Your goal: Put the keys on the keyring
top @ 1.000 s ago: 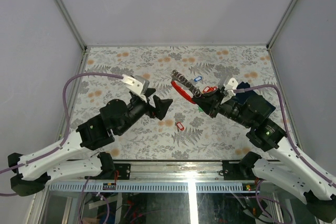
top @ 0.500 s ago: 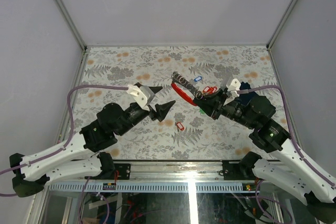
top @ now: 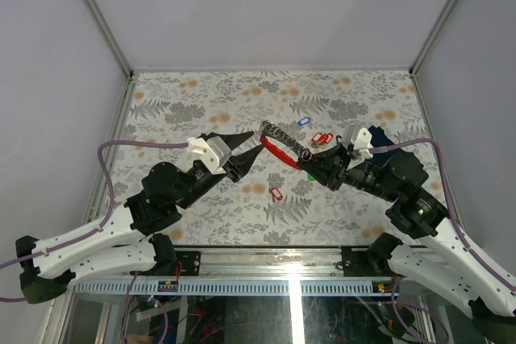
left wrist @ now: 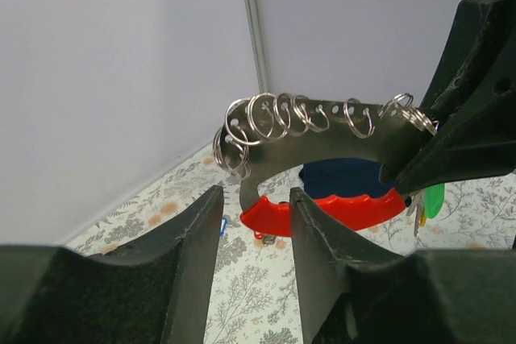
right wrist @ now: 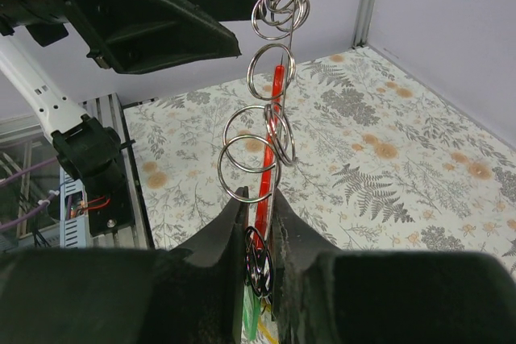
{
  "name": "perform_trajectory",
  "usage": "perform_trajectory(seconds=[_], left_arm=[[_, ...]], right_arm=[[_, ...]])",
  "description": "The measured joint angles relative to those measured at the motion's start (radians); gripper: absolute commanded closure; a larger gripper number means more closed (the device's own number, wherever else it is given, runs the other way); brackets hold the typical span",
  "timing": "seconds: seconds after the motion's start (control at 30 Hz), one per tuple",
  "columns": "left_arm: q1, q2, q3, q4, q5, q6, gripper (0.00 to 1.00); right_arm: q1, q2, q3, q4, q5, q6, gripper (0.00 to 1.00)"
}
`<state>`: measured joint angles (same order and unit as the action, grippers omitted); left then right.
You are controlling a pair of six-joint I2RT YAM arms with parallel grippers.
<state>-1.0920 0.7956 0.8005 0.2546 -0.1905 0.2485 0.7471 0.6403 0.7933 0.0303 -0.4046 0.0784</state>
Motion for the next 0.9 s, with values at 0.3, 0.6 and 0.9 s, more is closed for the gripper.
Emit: perform_trajectory(seconds=[0.3,0.6,0.9], left_arm=[[0.000,0.021,-0.001,0.051,-0.005,0.015,0.65],[0.000,0.045,-0.001,0.077,-0.038,0.023,0.70],[0.000,0.047,-0.001,0.095,-0.077,0.046,0.83]], right_arm=[[0.000,0.003,0.000,0.000,-0.010,0.000,1.00],[0.000,0.003,0.000,0.000,-0.032,0.001,1.00],[0.000,0.003,0.000,0.000,-0.035,0.001,1.00]])
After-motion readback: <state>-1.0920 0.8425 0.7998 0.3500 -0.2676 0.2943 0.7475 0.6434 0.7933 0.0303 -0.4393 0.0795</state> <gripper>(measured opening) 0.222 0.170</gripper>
